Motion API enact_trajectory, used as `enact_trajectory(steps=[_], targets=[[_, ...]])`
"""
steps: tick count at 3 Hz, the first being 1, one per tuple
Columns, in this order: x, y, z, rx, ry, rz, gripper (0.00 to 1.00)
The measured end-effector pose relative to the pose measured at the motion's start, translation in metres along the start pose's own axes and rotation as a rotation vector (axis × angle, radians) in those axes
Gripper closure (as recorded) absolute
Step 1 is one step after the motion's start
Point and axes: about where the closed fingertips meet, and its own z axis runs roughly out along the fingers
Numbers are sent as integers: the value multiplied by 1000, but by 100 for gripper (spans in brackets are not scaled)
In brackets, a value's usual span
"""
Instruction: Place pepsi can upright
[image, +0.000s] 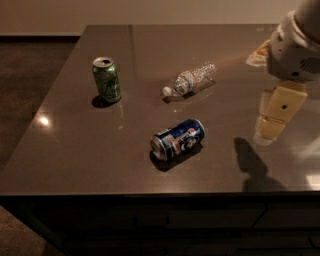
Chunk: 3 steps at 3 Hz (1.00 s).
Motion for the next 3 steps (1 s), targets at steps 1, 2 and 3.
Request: enact_trajectory(steps=[1, 2, 3], targets=[[-26, -8, 31, -57, -17, -106, 0], [-42, -13, 55, -79, -32, -183, 0], [-62, -15, 87, -107, -39, -305, 0]])
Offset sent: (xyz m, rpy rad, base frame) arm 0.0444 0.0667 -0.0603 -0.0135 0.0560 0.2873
